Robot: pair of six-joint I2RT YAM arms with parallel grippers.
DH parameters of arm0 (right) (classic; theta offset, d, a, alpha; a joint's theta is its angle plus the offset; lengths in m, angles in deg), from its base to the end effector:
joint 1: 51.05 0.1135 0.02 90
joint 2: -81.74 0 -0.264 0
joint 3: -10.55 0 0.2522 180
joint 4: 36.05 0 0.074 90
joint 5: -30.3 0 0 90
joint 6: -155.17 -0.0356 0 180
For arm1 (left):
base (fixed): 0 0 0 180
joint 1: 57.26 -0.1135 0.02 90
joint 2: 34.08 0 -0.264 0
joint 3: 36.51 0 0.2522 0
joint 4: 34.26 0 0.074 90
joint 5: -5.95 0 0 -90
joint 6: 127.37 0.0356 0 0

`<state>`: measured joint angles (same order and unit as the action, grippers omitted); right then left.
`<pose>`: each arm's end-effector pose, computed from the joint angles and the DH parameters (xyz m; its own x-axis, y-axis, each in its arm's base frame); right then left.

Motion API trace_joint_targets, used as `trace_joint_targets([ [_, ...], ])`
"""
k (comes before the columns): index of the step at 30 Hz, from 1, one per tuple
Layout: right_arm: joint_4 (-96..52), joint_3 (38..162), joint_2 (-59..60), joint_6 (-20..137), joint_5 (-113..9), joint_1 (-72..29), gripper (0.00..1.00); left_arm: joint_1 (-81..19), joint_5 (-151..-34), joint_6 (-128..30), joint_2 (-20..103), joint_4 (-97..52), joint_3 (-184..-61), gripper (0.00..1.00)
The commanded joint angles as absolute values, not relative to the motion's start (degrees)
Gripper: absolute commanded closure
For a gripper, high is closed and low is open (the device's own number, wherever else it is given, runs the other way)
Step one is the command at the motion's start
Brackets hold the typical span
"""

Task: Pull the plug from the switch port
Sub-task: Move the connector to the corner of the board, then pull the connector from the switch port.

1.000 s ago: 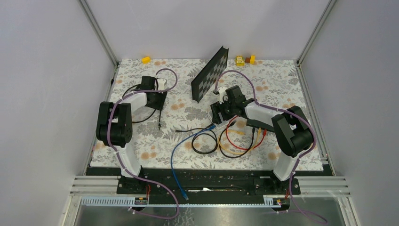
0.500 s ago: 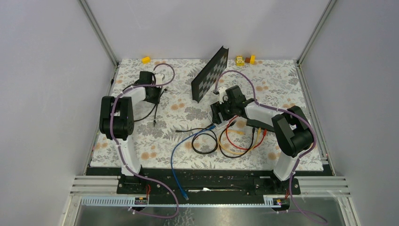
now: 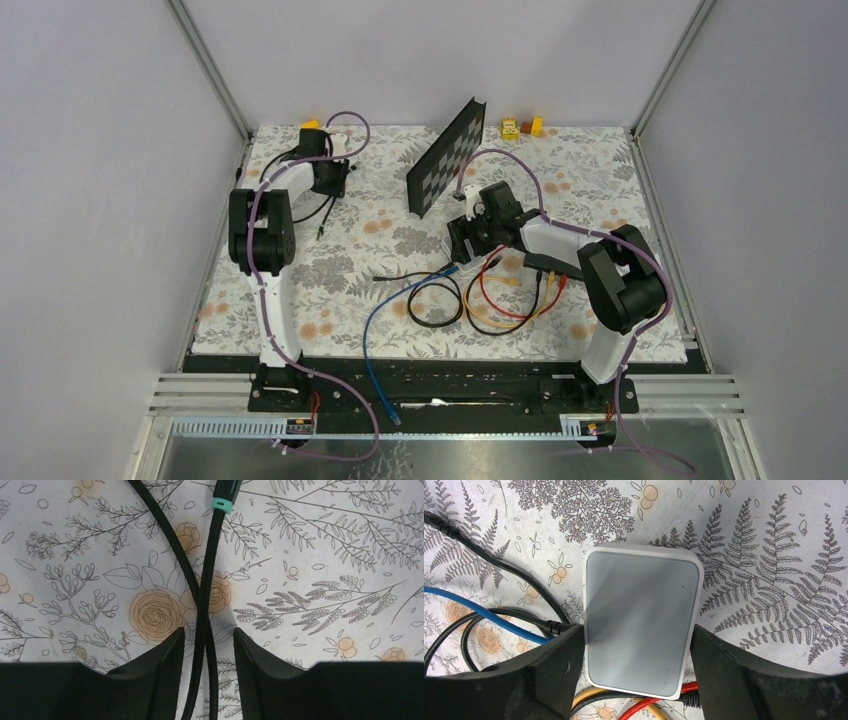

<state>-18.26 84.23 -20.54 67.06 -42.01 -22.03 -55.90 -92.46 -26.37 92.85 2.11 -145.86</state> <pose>0.3201 0.1899 0.1726 -0.6115 -0.3752 -0.6966 -0.6660 0.7194 0.1971 0.4831 -0.0167 0.1601 -0.7725 0.2072 -0.6002 0.2617 0.9651 -0.0038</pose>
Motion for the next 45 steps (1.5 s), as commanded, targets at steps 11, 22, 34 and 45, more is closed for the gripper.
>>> trace_joint_targets([
  [11, -17.28, 86.68, -19.57, 68.73, -41.23, -22.42, 0.07, -55.85, -98.87, -27.65, 70.55, -4.65, -127.51, 0.09],
  [22, -11.44, 85.74, -15.81, 77.36, -42.6, -22.38, 0.0, -54.84, -123.54, -36.49, 52.39, -16.16, -106.16, 0.01],
  [34, -10.87, 83.38, -18.0, 83.54, -42.57, -21.85, 0.0, -41.8, -126.94, -52.21, 53.29, -38.35, -95.43, 0.05],
  [45, -12.61, 84.51, -21.18, 81.19, -44.64, -19.78, 0.02, -37.04, -125.04, -60.94, 61.37, -49.86, -92.81, 0.09],
])
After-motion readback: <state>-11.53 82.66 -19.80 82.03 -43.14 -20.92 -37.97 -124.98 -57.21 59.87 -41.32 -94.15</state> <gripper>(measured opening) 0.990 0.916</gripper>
